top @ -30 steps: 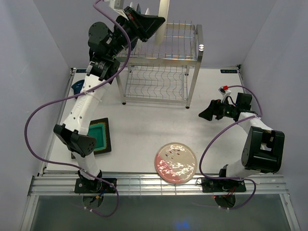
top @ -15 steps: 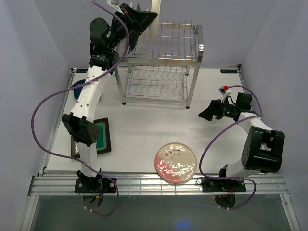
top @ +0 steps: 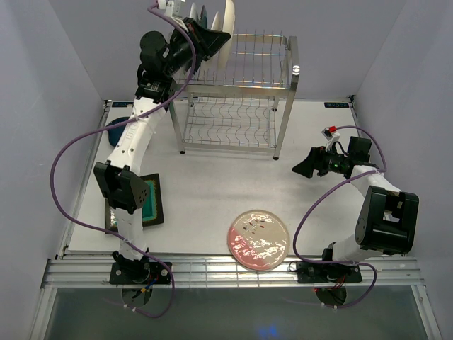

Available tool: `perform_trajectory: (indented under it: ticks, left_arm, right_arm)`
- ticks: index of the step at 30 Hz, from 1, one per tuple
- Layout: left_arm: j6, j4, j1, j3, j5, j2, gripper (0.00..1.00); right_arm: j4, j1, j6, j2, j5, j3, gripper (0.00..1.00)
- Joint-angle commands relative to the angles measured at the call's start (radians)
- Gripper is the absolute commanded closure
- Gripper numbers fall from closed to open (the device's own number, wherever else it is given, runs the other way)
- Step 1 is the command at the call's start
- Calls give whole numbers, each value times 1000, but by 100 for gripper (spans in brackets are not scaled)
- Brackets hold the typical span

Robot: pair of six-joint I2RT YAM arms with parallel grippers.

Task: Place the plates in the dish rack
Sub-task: Insert the plate into the dish rack.

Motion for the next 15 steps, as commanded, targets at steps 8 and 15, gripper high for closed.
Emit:
perform_trajectory:
  ticks: [8,15]
  left_arm:
    - [-13,-9,50,-47,5,-43,100]
    - [4,-49,73,-48,15,-37,100]
  right_arm:
    - [-6,-7,-5,-1,-28,40,6]
    - [-7,-7,-5,2,-32,41,6]
